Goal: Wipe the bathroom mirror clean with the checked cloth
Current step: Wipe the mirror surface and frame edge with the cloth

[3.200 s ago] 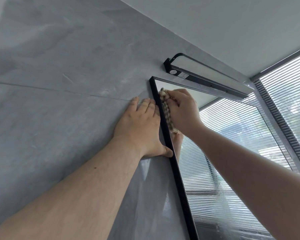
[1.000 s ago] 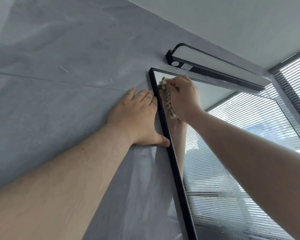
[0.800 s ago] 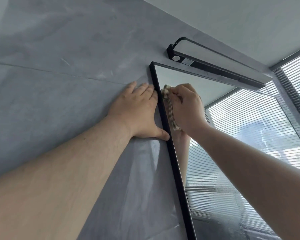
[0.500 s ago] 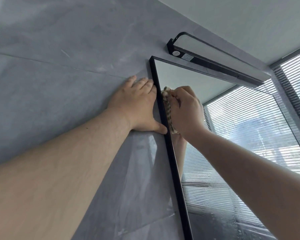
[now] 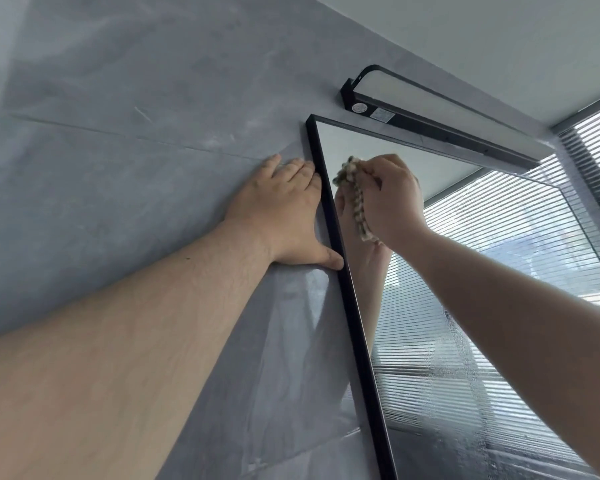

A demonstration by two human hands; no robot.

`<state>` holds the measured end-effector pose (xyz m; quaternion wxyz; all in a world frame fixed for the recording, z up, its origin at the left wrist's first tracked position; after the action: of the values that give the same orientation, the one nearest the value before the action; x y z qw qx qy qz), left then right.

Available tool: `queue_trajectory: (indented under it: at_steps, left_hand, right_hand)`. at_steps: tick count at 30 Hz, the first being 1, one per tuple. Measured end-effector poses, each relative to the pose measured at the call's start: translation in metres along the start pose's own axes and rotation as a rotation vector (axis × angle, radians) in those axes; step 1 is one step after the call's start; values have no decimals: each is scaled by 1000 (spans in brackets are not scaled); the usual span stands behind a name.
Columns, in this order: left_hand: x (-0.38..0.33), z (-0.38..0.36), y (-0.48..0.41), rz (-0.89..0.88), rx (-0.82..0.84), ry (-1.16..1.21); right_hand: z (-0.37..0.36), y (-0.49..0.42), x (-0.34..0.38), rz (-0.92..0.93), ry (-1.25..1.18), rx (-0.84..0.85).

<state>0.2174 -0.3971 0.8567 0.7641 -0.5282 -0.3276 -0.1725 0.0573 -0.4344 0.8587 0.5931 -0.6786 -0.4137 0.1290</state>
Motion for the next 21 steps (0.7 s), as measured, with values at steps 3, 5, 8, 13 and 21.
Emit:
queue_trajectory:
  at_steps: [3,5,8,13,21]
  left_hand:
    - [0,0,1,0,-1,10]
    - [1,0,0,1,-10,17]
    - [1,0,0,-1,-18,25]
    - [2,-1,-1,2,-17,25]
    - [1,-1,0,0,-13,10]
  right_hand:
    - [6,30,-5,29,17,22]
    - [10,49,-6,70,35,22]
    - [13,73,-4,150,-3,13]
    - [12,81,-1,175,3,5]
    - [1,17,8,18,-11,2]
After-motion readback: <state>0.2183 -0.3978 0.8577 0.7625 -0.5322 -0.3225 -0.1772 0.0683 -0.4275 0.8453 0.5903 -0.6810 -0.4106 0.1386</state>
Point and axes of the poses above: each hand's wrist, its own y-axis away from the middle knuckle, its own z-axis out of the back of the hand, x = y × z, the point moved 5 cm from there along -y, towards the middle knuckle, and after that the axes turned 7 degrees about -z, right-handed, at the moved point
